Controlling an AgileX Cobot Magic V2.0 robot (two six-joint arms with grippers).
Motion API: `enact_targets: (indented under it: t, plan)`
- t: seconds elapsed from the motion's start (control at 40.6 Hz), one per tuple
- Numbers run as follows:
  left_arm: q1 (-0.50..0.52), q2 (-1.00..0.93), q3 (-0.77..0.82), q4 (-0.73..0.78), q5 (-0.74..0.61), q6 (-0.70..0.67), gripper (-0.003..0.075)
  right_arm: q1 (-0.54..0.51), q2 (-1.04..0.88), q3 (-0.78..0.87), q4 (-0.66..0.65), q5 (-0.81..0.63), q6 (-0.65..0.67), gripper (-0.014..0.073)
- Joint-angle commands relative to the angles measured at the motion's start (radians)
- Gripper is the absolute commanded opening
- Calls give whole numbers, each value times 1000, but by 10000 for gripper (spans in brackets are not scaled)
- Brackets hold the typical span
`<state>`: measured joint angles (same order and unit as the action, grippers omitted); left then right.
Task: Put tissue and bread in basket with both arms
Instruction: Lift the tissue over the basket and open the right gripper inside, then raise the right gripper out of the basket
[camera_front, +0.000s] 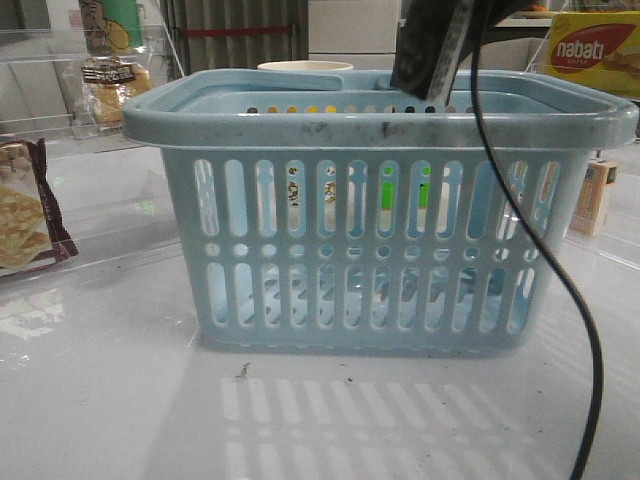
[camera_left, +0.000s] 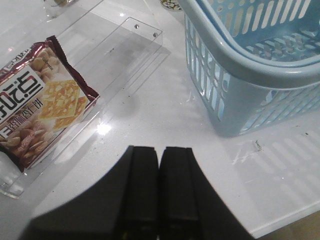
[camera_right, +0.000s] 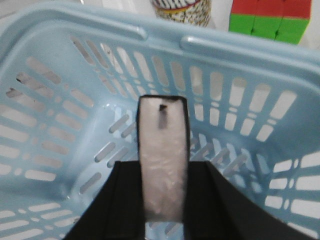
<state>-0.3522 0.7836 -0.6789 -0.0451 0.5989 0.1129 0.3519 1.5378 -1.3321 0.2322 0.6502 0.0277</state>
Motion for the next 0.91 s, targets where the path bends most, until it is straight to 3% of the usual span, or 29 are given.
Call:
enact_targets:
  t: [0.0, 0.099, 0.172, 0.296, 0.345, 0.641, 0.887]
  plan:
    - [-9, -3, -31, -4, -72, -4, 90, 2, 9, -32, 27, -31, -1, 181]
    - [-9, -3, -31, -4, -72, -4, 90, 2, 49, -32, 26, -28, -21, 190]
    - [-9, -3, -31, -4, -72, -4, 90, 2, 69, -32, 26, -26, -50, 255]
    - [-9, -3, -31, -4, -72, -4, 90, 2, 72, -32, 24, -24, -62, 494]
    - [-9, -3, -31, -4, -72, -4, 90, 2, 63, -32, 18, -27, -67, 545]
    - [-9, -3, -31, -4, -72, -4, 90, 2, -117, -7, 13, 14, -229, 549]
    - [-9, -3, -31, -4, -72, -4, 90, 2, -394, 158, -12, -3, -282, 549]
